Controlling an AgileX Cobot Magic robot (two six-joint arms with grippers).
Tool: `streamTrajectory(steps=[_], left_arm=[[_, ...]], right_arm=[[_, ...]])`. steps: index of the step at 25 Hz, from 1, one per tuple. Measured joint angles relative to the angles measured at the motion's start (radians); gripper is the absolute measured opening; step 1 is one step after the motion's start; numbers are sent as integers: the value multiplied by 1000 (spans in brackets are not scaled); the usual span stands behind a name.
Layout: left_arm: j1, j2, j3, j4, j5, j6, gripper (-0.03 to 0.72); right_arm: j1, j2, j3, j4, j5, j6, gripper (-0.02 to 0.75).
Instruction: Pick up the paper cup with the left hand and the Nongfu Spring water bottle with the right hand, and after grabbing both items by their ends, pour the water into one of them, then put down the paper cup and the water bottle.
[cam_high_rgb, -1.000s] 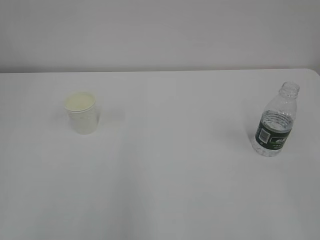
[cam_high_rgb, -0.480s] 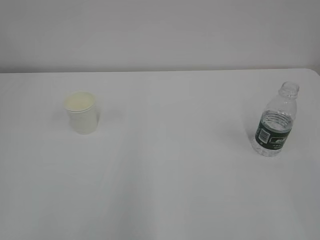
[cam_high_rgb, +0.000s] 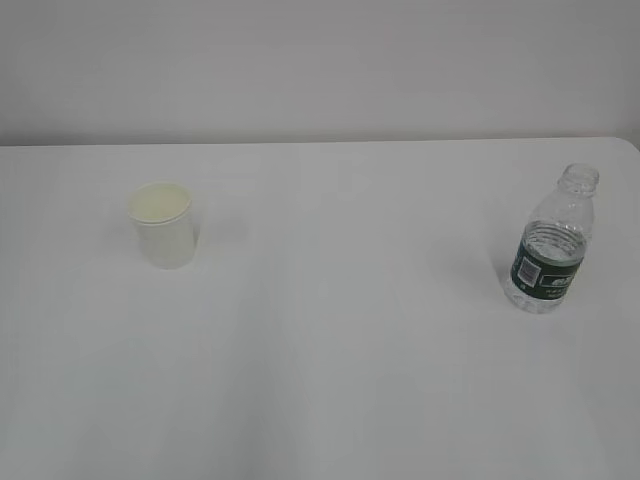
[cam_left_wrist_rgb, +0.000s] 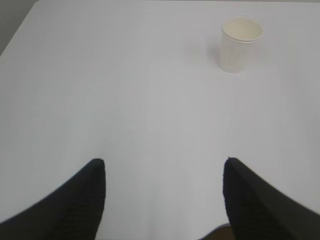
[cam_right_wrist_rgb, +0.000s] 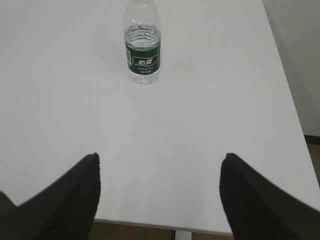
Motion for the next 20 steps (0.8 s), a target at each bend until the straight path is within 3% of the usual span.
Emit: streamTrajectory(steps=[15, 20], left_arm=[[0, 0, -2, 0, -11, 0, 524], [0, 4, -20, -18, -196, 0, 522]], right_arm=[[0, 0, -4, -2, -13, 2, 569], [0, 0, -21, -2, -82, 9, 570]])
